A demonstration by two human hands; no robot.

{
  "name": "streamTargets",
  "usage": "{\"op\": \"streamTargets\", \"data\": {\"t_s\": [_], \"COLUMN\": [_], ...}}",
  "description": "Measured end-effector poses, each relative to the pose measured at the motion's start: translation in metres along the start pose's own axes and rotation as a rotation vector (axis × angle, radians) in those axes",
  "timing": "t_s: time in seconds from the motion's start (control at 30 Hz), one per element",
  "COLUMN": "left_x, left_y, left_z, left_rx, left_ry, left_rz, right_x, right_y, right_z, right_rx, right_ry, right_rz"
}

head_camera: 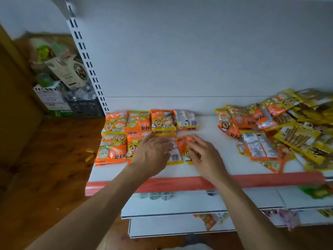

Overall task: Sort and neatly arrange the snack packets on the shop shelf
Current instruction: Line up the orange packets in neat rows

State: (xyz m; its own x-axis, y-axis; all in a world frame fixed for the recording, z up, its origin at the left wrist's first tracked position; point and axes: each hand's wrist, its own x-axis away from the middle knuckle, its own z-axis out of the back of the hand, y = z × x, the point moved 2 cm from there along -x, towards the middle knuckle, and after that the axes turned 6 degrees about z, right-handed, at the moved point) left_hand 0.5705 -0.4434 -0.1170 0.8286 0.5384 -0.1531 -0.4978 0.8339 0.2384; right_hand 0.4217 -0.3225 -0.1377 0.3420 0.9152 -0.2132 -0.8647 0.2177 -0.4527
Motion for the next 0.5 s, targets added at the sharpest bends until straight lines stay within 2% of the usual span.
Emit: {"op": "streamTargets", "data": {"t_s": [0.17, 0.27, 0.33, 0.4, 0.5], "left_x": [0.002, -0.001, -0.002, -0.004, -0.008], "left_y": [0.001, -0.003, -0.004, -0.004, -0.005], "left_z": [-0.002, 0.001, 0.0, -0.002, 0.0], "left_rx": [-0.008, -0.022, -0.048, -0.05, -0.086], "left_ry": [-0.062, -0.066, -0.081, -0.131, -0.192], "left_rz": [-0.018, -0.013, -0.014, -0.011, -0.025], "right_x": [-0.003, -0.006, -0.007, -0.009, -0.015], "right_y": [-0.002, -0.002, -0.005, -0.004, -0.002], "right_z": [0.002, 0.001, -0.006, -0.014, -0.017], "right_rx": [0.207, 0.22, 0.215, 0.24, 0.231], "right_ry": [0.062, 0.0, -0.109, -0.236, -0.293], "right_rz": [-0.068, -0.02, 0.017, -0.003, -0.017]}}
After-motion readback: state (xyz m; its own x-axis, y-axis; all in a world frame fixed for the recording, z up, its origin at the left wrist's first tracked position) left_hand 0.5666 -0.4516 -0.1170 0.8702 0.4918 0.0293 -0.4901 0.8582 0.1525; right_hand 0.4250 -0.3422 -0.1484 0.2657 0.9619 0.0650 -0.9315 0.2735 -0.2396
